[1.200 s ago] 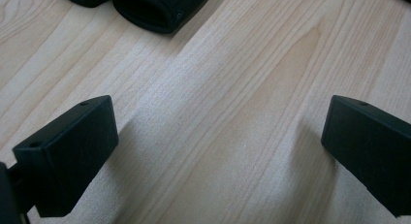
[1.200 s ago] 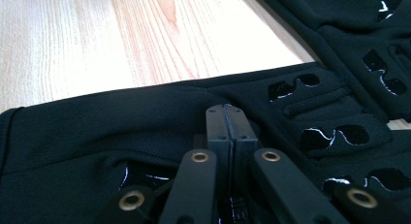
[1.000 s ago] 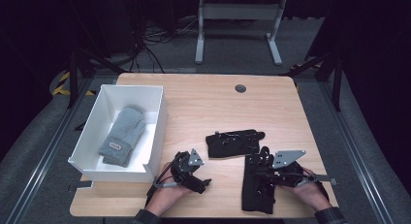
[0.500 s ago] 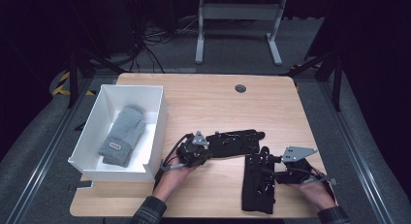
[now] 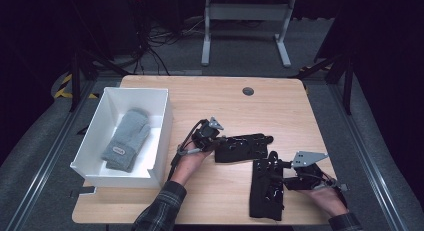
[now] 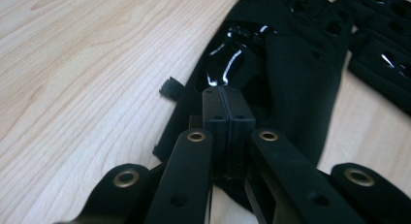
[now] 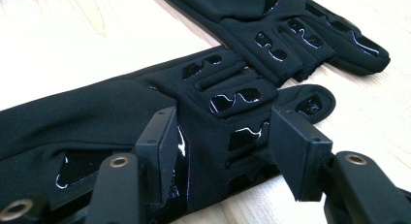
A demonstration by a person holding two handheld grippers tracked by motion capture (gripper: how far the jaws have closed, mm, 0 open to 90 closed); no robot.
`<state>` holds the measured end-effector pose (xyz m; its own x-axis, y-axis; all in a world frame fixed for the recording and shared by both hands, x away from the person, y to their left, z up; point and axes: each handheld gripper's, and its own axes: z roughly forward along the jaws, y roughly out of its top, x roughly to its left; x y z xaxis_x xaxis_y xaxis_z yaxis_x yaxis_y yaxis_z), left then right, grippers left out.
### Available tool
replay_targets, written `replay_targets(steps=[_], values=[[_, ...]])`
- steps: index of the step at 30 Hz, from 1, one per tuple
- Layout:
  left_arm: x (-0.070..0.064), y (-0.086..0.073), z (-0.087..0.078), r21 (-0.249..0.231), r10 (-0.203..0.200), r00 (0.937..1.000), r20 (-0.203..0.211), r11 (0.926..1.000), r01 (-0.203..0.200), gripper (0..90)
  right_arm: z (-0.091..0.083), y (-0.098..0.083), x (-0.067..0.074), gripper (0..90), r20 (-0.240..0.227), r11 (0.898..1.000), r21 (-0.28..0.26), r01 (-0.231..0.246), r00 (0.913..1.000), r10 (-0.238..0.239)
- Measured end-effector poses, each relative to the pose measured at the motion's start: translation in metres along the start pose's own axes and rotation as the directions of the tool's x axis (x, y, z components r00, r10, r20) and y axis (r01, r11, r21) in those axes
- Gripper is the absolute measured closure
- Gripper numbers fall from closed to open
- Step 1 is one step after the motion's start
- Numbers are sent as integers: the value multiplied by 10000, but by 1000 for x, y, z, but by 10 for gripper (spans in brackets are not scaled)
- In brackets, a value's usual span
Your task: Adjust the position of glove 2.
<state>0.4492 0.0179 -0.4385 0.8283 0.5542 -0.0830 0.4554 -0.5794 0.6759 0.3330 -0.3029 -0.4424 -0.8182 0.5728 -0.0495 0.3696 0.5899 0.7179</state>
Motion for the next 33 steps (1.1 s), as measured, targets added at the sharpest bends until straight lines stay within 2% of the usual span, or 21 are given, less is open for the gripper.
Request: replay_targets(steps=[5,6,10,16,21,27,28,29,33], values=[[3,-2,16,712,-2,9992,-400,9975,31,900,-1,-1,-1,455,20,10000,-3,-24,10000,24],[4,-4,15,678,-94,9994,-320,9976,116,900,-1,-1,-1,454,17,10000,3,-13,10000,13],[4,-9,9,869,-196,9980,-607,9959,249,900,-3,-2,-1,453,63,10000,-8,-51,10000,51],[-4,-24,-5,1008,-386,9978,-535,9939,438,900,-3,-1,-1,452,86,10000,13,-43,10000,43],[-15,-38,-17,1214,-396,9989,-259,9917,425,900,-2,-1,0,449,64,10000,36,-55,10000,55],[-28,-54,-29,1181,-462,9986,242,9921,431,900,-2,-1,0,447,63,10000,57,-55,10000,54],[-31,-58,-32,1193,-522,9976,447,9918,465,900,-2,-2,0,446,69,10000,64,-61,10000,61],[-31,-58,-32,1193,-522,9976,447,9918,465,900,-2,-2,0,446,60,10000,75,-55,10000,55],[-41,-69,-39,1220,-591,9940,916,9914,477,900,-3,-2,0,446,62,10000,82,-56,10000,56]])
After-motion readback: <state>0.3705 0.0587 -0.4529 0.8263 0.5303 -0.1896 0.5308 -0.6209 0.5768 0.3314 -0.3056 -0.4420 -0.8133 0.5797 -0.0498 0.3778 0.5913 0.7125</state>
